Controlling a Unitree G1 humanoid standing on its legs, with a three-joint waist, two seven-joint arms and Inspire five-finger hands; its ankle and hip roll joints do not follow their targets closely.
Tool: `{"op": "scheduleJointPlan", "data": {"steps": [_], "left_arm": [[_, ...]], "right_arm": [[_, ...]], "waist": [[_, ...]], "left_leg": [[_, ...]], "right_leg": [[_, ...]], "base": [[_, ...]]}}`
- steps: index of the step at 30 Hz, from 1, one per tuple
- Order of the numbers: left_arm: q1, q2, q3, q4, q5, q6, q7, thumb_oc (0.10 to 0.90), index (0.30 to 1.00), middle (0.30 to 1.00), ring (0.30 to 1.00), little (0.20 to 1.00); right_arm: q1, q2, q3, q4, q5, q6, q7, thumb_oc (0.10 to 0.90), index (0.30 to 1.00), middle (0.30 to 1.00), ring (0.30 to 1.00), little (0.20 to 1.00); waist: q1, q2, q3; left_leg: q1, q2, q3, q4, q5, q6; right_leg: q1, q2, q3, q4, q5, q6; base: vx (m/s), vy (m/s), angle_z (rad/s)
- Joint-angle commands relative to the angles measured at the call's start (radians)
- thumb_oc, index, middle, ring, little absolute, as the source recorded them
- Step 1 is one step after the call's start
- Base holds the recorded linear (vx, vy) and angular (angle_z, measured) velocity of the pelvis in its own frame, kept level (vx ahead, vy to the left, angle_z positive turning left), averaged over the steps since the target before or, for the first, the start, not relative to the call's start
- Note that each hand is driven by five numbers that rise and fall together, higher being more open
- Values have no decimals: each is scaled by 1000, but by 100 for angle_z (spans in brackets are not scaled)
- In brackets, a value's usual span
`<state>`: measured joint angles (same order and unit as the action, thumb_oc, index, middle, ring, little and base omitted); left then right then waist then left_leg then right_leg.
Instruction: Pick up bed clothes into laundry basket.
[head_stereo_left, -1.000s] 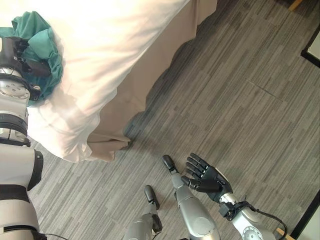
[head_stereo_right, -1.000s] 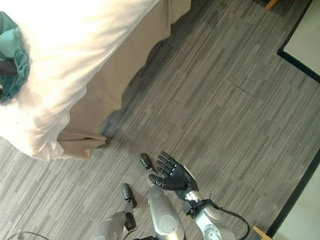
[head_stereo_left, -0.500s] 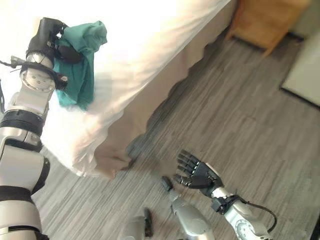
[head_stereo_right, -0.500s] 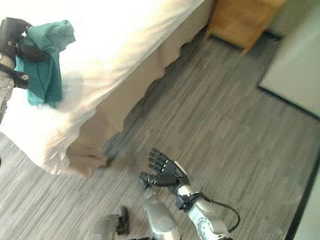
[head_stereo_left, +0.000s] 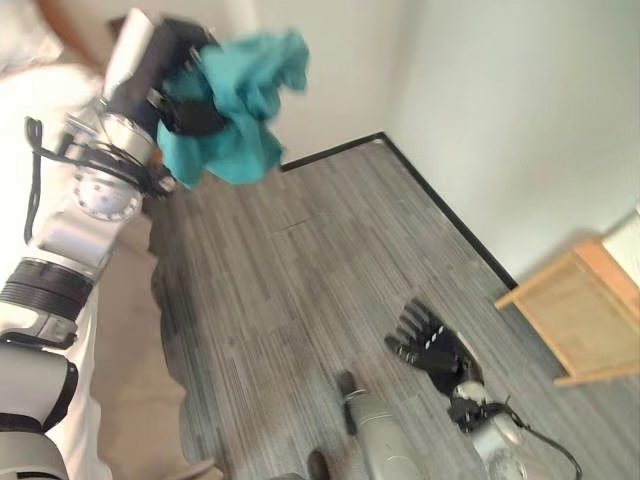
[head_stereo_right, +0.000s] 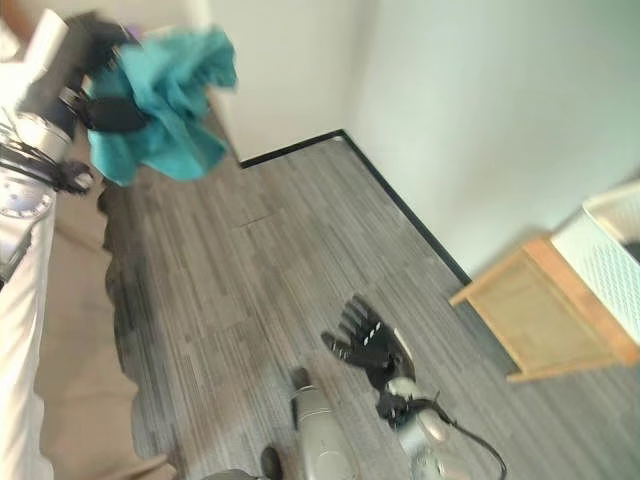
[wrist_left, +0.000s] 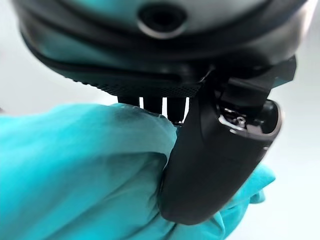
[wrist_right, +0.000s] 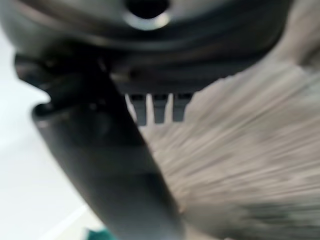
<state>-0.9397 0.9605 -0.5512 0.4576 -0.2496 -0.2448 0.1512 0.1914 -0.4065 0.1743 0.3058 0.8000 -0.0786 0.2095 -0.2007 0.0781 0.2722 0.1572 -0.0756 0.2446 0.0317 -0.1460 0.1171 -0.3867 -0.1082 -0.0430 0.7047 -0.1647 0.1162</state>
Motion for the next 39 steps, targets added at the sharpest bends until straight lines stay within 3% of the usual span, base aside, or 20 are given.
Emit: {"op": "scheduleJointPlan", "data": {"steps": [1, 4, 5, 6, 7, 8, 9, 10, 11, 12, 13, 14, 15, 16, 18, 19, 26, 30, 32, 39], "left_arm": [[-183, 51, 112, -12, -50, -83, 46, 400, 300, 300, 300, 300], [-154, 32, 144, -103, -85, -106, 50, 400, 300, 300, 300, 300], [-147, 32, 148, -108, -84, -103, 51, 400, 300, 300, 300, 300], [-117, 21, 177, -133, -108, -112, 36, 400, 300, 300, 300, 300], [-108, 22, 183, -138, -107, -110, 35, 400, 300, 300, 300, 300], [-81, -3, 195, -155, -110, -118, 34, 400, 300, 300, 300, 300], [-51, -12, 204, -194, -130, -122, 13, 400, 300, 300, 300, 300], [-44, -11, 209, -199, -130, -120, 12, 400, 300, 300, 300, 300], [-21, -23, 217, -223, -135, -121, 11, 400, 300, 300, 300, 300], [35, -15, 244, -257, -166, -116, -15, 400, 300, 300, 300, 300], [40, -14, 249, -259, -166, -115, -16, 400, 300, 300, 300, 300], [71, -18, 278, -265, -176, -119, -11, 400, 300, 300, 300, 300], [90, -25, 293, -283, -174, -124, -11, 400, 300, 300, 300, 300], [150, -50, 316, -324, -165, -123, -15, 400, 300, 300, 300, 300], [188, -47, 333, -355, -162, -123, -34, 400, 300, 300, 300, 300], [171, -63, 312, -382, -168, -120, -49, 400, 300, 300, 300, 300], [192, -162, 252, -425, -146, -104, -86, 400, 300, 300, 300, 300], [294, -328, 251, -463, -165, -91, -119, 400, 300, 300, 300, 300], [328, -369, 240, -486, -159, -80, -137, 400, 300, 300, 300, 300], [331, -364, 222, -492, -169, -69, -163, 400, 300, 300, 300, 300]], "right_arm": [[-42, -4, -67, -147, 16, -123, 28, 800, 900, 900, 900, 900], [-40, 26, -99, -188, 1, -167, -5, 800, 900, 900, 900, 900], [-38, 25, -99, -191, 0, -167, -6, 800, 900, 900, 900, 900], [-14, 49, -115, -209, 9, -171, -7, 800, 900, 900, 900, 900], [-11, 48, -114, -213, 9, -170, -8, 800, 900, 900, 900, 900], [11, 69, -112, -210, 21, -166, -2, 800, 900, 900, 900, 900], [37, 54, -101, -217, 27, -158, 0, 800, 900, 900, 900, 900], [39, 52, -101, -219, 27, -157, -1, 800, 900, 900, 900, 900], [41, 36, -88, -214, 20, -150, -1, 800, 900, 900, 900, 900], [34, 11, -80, -214, 15, -131, -2, 800, 900, 900, 900, 900], [34, 10, -79, -214, 15, -131, -2, 800, 900, 900, 900, 900], [32, 1, -76, -207, 21, -124, 8, 800, 900, 900, 900, 900], [28, -5, -73, -196, 21, -119, 18, 800, 900, 900, 900, 900], [27, -25, -67, -180, -1, -119, 26, 800, 900, 900, 900, 900], [13, -41, -69, -166, -28, -124, 28, 800, 900, 900, 900, 900], [16, -41, -70, -164, -37, -113, 29, 800, 900, 900, 900, 900], [3, 3, -52, -160, -40, -104, 26, 800, 900, 900, 900, 900], [-3, 21, -29, -145, -63, -95, 27, 800, 900, 900, 900, 900], [-12, 30, -25, -139, -64, -95, 26, 800, 900, 900, 900, 900], [-41, 23, -24, -144, -76, -99, 23, 800, 900, 900, 900, 900]], "waist": [[20, 19, -94], [67, 1, -118], [71, 2, -119], [58, -27, -116], [63, -24, -116], [51, -41, -118], [74, -69, -104], [76, -62, -103], [112, -84, -80], [162, -107, -68], [161, -108, -70], [185, -111, -65], [186, -112, -68], [203, -107, -66], [210, -97, -68], [192, -84, -73], [174, -77, -81], [165, -84, -88], [160, -87, -87], [159, -86, -87]], "left_leg": [[-102, 88, -49, 40, 30, -97], [-95, 125, 155, 74, -21, -110], [-93, 125, 159, 77, -25, -111], [-90, 178, 212, 156, -31, -124], [-91, 187, 217, 168, -36, -128], [-100, 227, 206, 231, 6, -143], [-164, 315, 140, 422, 142, -184], [-171, 332, 134, 440, 141, -197], [-233, 275, 6, 491, 192, -174], [-302, 156, -213, 450, 123, -168], [-301, 154, -212, 445, 127, -167], [-308, 119, -301, 378, 102, -169], [-308, 125, -332, 313, 103, -173], [-297, 93, -432, 198, 114, -184], [-277, 85, -464, 161, 113, -182], [-263, 92, -445, 125, 115, -178], [-219, 52, -407, 58, 102, -142], [-219, 32, -381, 60, 81, -118], [-223, 27, -369, 67, 71, -112], [-214, 26, -328, 69, 46, -95]], "right_leg": [[283, -57, -17, -286, 60, 24], [322, -139, -261, -337, 28, 52], [322, -139, -257, -335, 25, 52], [318, -112, -260, -405, -2, 36], [320, -104, -256, -409, -1, 33], [344, -57, -204, -456, -22, 19], [401, 27, -128, -530, -28, -39], [406, 41, -127, -539, -25, -48], [413, 52, -76, -563, 2, -66], [431, 50, 4, -586, 8, -51], [430, 48, 5, -587, 10, -51], [434, 54, 64, -581, 11, -43], [432, 57, 95, -587, 16, -37], [433, 76, 161, -585, 6, -37], [422, 85, 181, -580, 10, -37], [430, 87, 195, -580, 0, -34], [404, 41, 224, -593, 21, -6], [385, 23, 248, -585, 26, 7], [373, 20, 260, -579, 27, 11], [348, 17, 280, -558, 33, 27]], "base": [[-150, -30, -277], [-50, -92, -199], [131, -246, -261], [72, -230, -246], [148, -369, -186], [215, -414, -141], [211, -436, -68], [72, -333, -104], [47, -55, -153], [49, -24, -183], [206, 27, -153], [162, 21, -206], [286, 102, -243], [182, 86, -226], [126, 129, -100], [108, 146, -83], [47, 187, -34], [40, 139, 17], [22, 94, 4], [46, 73, -15]]}}
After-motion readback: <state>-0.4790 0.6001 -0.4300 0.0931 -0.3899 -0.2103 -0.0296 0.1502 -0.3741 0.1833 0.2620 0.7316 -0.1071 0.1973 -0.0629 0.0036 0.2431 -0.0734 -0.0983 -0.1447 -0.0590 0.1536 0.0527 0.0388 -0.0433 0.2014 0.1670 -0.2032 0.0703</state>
